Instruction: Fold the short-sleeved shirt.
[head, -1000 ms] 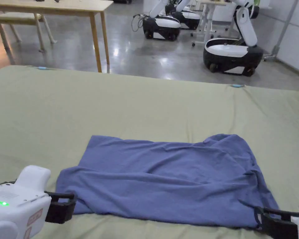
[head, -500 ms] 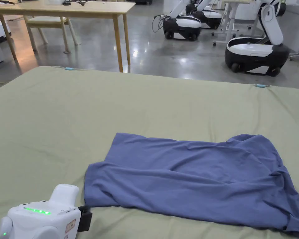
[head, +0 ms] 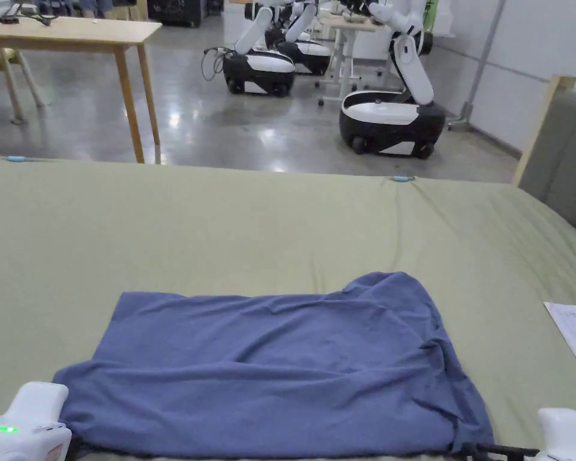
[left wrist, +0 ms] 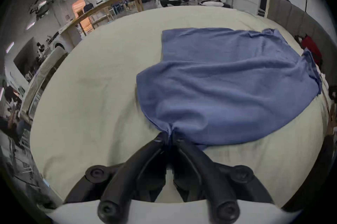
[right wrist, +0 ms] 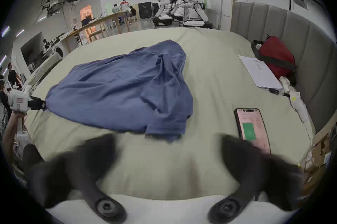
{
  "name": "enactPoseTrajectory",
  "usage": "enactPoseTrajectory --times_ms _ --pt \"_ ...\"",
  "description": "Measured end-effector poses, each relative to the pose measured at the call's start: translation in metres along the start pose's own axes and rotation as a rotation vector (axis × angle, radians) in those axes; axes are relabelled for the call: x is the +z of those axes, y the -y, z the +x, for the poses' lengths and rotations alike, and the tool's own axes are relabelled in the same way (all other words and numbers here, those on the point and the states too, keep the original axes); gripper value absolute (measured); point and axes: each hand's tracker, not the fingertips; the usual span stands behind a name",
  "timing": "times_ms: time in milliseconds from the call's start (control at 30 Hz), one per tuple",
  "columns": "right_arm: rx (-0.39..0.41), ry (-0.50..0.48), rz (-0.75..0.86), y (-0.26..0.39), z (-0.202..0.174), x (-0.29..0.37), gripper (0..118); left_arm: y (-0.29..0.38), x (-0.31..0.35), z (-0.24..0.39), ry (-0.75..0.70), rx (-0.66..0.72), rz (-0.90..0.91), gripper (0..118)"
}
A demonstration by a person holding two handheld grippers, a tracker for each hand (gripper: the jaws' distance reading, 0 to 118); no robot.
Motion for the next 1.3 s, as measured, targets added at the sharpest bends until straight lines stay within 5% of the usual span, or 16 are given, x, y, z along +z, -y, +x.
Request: enactPoseTrajectory --times_ms 167,200,267,467,733,967,1033,1133,1167,1200,1233,1267,1300 --pt "0.010 -0.031 -0.027 -0.013 0.006 -0.048 112 -0.004 -0.003 -0.009 0.011 0.019 0.001 2" --pt "-0.017 -0.048 -0.065 -0.014 0.009 -0.057 99 -0.003 -0.005 -0.010 0.011 0.017 0.000 2" --pt "-0.089 -0.108 -0.115 -0.016 0.012 -0.071 17 -0.003 -0.006 -0.010 0.017 -0.002 -0.008 2" --pt "-0.113 -0.127 -0.012 -0.033 0.014 -0.009 13 -0.015 0.041 -0.025 -0.006 -0.040 0.081 1" --pt "0.001 -0.123 0.031 -0.029 0.003 0.091 13 0.006 0.139 -0.031 0.023 -0.112 0.163 1" --pt "0.035 -0.081 -0.130 0.036 -0.008 0.064 13 0.064 0.103 -0.035 0.105 -0.058 0.012 1" --pt "0.044 -0.059 -0.176 0.050 -0.013 0.048 17 0.074 0.092 -0.032 0.093 -0.055 0.004 2" --pt "0.041 -0.028 -0.165 0.052 -0.013 0.051 42 0.080 0.094 -0.035 0.065 -0.049 0.018 16" --pt "0.051 -0.003 -0.149 0.049 -0.015 0.058 42 0.080 0.101 -0.035 0.046 -0.025 0.063 16" --pt "0.076 0.013 -0.112 0.046 -0.017 0.068 72 0.078 0.110 -0.035 0.028 -0.034 0.099 39" --pt "0.092 0.012 -0.052 0.042 -0.020 0.078 107 0.075 0.117 -0.034 0.008 -0.056 0.122 91" --pt "0.100 0.012 0.006 0.036 -0.025 0.087 117 0.072 0.125 -0.032 -0.004 -0.072 0.145 114" --pt "0.105 -0.009 0.070 0.029 -0.029 0.095 118 0.067 0.135 -0.030 -0.005 -0.087 0.209 118"
